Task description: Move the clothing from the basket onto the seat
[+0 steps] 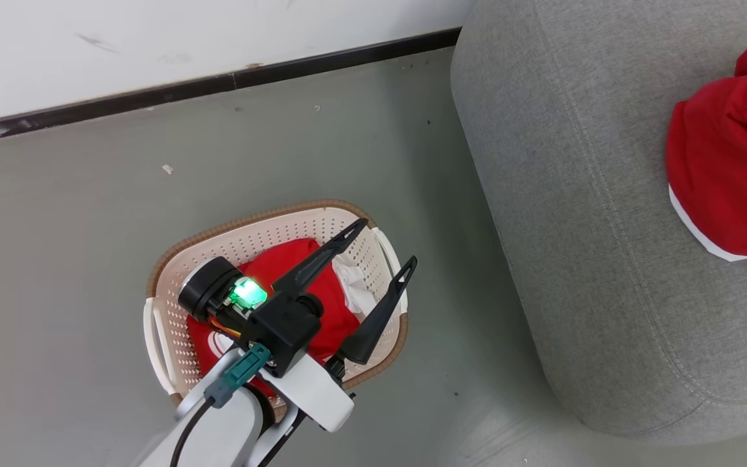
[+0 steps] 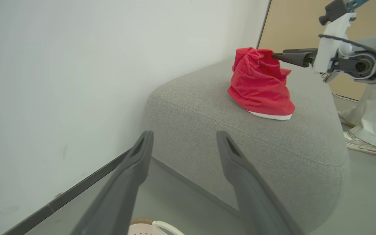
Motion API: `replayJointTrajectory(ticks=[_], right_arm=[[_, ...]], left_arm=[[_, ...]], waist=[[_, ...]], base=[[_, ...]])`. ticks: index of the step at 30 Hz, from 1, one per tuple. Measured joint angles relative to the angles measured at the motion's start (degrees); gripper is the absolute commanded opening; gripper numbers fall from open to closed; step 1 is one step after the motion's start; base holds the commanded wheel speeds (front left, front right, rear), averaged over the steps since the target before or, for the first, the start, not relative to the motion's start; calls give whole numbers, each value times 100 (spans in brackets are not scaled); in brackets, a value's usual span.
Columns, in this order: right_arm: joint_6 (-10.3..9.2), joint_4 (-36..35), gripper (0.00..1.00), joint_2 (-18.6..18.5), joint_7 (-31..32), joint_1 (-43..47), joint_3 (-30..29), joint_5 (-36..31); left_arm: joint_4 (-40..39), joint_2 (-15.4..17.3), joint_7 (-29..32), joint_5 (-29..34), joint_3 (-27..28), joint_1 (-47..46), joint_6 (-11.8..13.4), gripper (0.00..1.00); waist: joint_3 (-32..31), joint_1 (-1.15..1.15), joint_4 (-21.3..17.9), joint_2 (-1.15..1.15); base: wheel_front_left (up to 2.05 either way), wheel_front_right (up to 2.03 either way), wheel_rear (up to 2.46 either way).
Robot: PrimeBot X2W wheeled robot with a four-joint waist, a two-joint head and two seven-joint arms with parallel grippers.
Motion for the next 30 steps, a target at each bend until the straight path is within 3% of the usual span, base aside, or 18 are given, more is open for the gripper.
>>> replayJointTrajectory(ticks=[14,30], right_arm=[[0,-1207,100,347,0,954,-131,-71],[0,-2185,100,892,-26,963,1396,-89]], left_arm=[[294,-12,-300,-252,278,63,58,100],[759,63,-808,-563,1233,675,608,100]], waist=[[-384,0,-150,0],[-995,0,29,0]], base=[[0,0,0],[0,0,0]])
